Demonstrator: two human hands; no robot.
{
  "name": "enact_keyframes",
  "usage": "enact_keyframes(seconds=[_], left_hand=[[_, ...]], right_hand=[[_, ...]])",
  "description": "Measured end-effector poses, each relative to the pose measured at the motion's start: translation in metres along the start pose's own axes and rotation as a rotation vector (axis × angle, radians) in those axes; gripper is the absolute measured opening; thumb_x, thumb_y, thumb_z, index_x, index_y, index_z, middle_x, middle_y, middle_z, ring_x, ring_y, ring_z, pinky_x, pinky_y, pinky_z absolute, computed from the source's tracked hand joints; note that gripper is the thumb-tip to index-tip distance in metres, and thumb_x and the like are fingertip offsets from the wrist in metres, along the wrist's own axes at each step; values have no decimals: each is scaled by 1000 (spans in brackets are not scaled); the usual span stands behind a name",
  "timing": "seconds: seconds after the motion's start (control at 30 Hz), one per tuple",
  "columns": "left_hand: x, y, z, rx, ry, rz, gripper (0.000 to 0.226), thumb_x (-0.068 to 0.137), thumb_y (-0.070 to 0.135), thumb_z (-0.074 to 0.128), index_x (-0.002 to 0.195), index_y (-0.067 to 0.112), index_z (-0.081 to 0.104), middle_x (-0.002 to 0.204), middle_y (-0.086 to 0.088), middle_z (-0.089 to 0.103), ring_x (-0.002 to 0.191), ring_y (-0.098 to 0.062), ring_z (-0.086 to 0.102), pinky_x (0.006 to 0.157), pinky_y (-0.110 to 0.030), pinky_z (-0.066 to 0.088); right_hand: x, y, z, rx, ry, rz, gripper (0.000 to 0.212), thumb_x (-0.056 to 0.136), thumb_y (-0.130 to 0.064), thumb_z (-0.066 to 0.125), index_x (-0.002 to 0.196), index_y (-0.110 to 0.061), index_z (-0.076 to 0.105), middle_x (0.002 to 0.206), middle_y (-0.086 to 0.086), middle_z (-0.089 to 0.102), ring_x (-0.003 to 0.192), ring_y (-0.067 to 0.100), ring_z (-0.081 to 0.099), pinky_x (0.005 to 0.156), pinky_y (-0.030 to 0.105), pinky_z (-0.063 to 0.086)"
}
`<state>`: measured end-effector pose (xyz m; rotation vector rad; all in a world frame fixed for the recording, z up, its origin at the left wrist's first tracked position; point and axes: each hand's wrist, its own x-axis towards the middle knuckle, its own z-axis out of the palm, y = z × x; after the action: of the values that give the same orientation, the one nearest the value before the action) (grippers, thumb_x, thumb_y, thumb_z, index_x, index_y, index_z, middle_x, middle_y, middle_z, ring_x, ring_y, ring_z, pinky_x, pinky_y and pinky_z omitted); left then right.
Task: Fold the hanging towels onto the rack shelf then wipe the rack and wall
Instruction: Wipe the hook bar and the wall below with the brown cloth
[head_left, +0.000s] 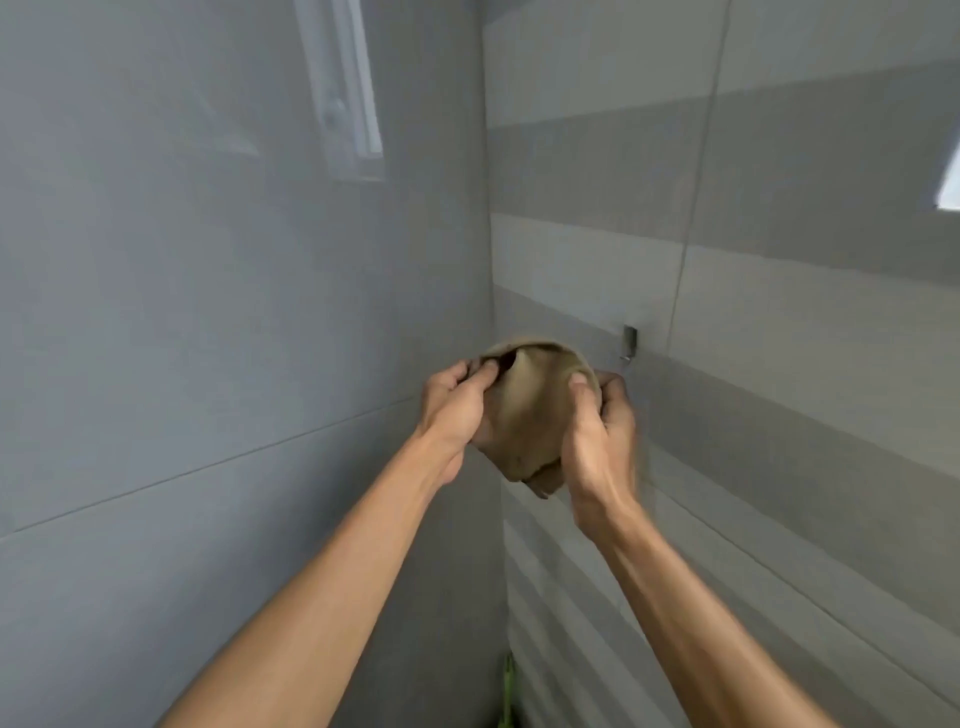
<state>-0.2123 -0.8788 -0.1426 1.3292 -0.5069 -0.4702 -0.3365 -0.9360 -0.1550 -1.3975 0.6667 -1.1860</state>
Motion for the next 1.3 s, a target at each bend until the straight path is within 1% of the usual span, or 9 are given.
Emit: enact_keyframes(seconds=[0.23, 0.5, 0.6, 0.73, 0.83, 0.93, 1.07, 1.2, 1.3], left_hand=[[-42, 28, -131, 325, 224, 12, 39, 98, 44, 57, 102, 7, 68, 90, -3, 67, 84, -16, 58, 66, -34, 51], [-145, 80, -292, 282, 536, 57, 63, 78, 59, 65, 102, 2, 66, 87, -3, 65, 83, -18, 60, 79, -36, 49], [-189, 98, -347, 206, 574, 50, 47, 83, 57, 69, 100, 13, 71, 99, -6, 76, 96, -26, 71, 92, -42, 56], [-242, 116, -400, 134, 539, 54, 26, 97, 44, 61, 107, 21, 70, 107, -4, 76, 107, -23, 70, 96, -45, 55], [-282, 129, -430, 96, 529, 71, 25, 98, 42, 61, 108, 22, 71, 103, -6, 76, 97, -25, 70, 85, -43, 57], [-308, 143, -448, -6, 529, 71, 23, 99, 34, 61, 111, 17, 72, 103, -10, 77, 91, -24, 73, 73, -36, 55], [-328, 169, -464, -190, 482, 74, 25, 99, 29, 61, 111, 13, 75, 103, -10, 78, 90, -21, 75, 71, -34, 58], [-335, 188, -466, -281, 386, 58, 23, 93, 27, 69, 105, 10, 79, 108, -11, 77, 97, -25, 74, 92, -42, 56], [-332, 195, -469, -314, 321, 40, 26, 100, 15, 53, 108, 4, 76, 109, -14, 76, 99, -26, 75, 94, -41, 57]], right_hand=[[-60, 2, 85, 198, -207, 293, 18, 104, -29, 51, 88, -23, 56, 79, -4, 60, 75, 12, 53, 73, 31, 45], [-174, -45, 173, 494, -511, 752, 35, 82, -24, 77, 111, -5, 68, 104, 14, 76, 96, 30, 74, 88, 48, 59], [-234, -67, 202, 656, -643, 912, 38, 86, -29, 68, 114, -4, 67, 111, 17, 72, 102, 33, 71, 91, 47, 56], [-314, -86, 233, 872, -804, 916, 26, 90, -28, 50, 92, -7, 66, 79, 8, 62, 74, 22, 58, 75, 34, 46], [-376, -104, 253, 774, -953, 722, 43, 97, -17, 35, 103, 1, 74, 98, 12, 76, 95, 22, 70, 89, 36, 50], [-419, -117, 265, 355, -1037, 242, 39, 101, -3, 41, 118, -12, 75, 120, 6, 73, 96, 8, 72, 77, 28, 59], [-444, -107, 293, -82, -949, -557, 47, 105, -33, 47, 147, -52, 37, 159, -31, 17, 151, 2, 19, 121, 29, 28], [-447, -112, 312, -28, -854, -762, 49, 105, -50, 33, 150, -62, 19, 168, -21, -1, 156, 6, 1, 125, 44, 18], [-441, -127, 327, 32, -852, -740, 55, 104, -52, 36, 156, -49, 21, 168, -18, -11, 155, 5, -1, 123, 26, 21]])
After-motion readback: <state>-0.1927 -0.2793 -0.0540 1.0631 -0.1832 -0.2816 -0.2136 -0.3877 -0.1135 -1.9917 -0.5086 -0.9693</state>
